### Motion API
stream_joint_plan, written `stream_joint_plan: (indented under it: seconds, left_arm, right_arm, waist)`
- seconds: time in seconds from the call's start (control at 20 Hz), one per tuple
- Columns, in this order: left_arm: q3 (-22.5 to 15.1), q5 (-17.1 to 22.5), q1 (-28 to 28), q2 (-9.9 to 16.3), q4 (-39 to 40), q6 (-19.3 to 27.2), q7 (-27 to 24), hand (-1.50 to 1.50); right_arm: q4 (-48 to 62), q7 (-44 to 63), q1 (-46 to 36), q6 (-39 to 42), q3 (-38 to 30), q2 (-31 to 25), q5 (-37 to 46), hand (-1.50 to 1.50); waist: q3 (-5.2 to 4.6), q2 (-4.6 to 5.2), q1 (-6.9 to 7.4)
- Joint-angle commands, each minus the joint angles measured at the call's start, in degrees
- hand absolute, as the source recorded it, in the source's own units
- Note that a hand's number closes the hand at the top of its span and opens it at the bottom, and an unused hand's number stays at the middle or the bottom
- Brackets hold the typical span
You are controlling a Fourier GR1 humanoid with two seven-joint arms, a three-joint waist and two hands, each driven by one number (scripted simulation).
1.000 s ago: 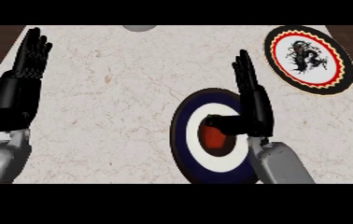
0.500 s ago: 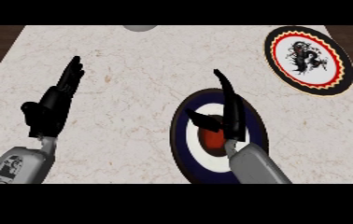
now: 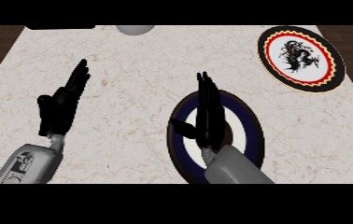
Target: Pick the bell pepper from the plate and place it in the plate
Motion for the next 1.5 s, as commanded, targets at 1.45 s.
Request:
stream_joint_plan:
  seconds: [1.45]
  left_arm:
    - [2.7, -0.6, -1.4, -0.8, 0.5, -4.0, 0.7, 0.0]
  right_arm:
    - [-23.7, 39.9, 3.0, 61.1, -10.2, 1.4, 3.5, -1.5]
  waist:
    - [0.28, 0.7, 1.65]
